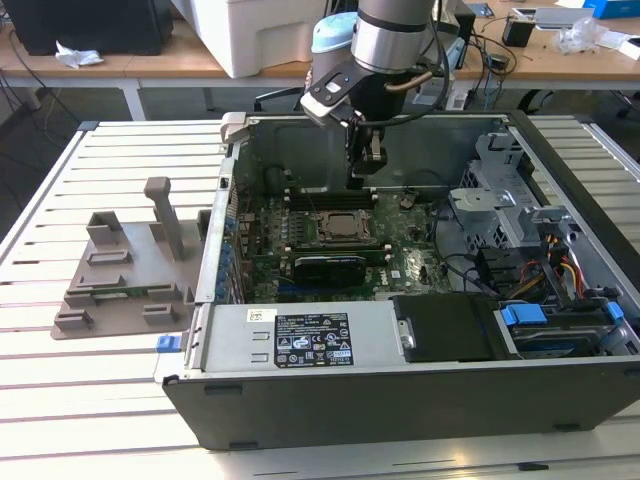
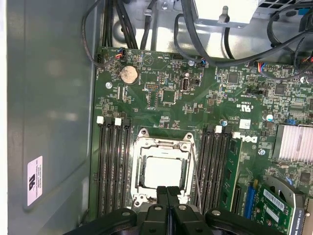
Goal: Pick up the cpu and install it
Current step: 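Close the cpu cover, then install the first cpu locking lever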
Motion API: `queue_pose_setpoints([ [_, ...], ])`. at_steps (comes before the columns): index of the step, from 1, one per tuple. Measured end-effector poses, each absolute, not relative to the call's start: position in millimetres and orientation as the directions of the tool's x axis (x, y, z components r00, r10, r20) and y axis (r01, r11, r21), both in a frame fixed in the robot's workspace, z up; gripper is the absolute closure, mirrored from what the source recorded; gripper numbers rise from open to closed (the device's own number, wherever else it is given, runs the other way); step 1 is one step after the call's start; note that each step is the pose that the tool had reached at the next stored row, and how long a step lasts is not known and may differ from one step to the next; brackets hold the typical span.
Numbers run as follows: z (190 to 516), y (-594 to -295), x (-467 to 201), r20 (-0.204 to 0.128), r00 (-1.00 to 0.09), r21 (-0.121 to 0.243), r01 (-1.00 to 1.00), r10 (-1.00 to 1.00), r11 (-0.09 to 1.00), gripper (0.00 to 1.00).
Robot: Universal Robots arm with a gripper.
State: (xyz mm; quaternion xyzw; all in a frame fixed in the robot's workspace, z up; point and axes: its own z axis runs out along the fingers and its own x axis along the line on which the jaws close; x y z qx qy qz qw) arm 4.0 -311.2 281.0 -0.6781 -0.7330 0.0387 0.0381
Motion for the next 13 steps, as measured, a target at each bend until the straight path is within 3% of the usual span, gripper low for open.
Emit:
queue_pose_setpoints([
  [10, 281.4, -311.2, 4.0, 0.003, -0.078, -0.108, 0.991, 0.997, 0.078, 0.89],
  [13, 281.5, -311.2, 4.0, 0.003, -0.164, -0.108, 0.981, 0.986, 0.164, 0.89],
])
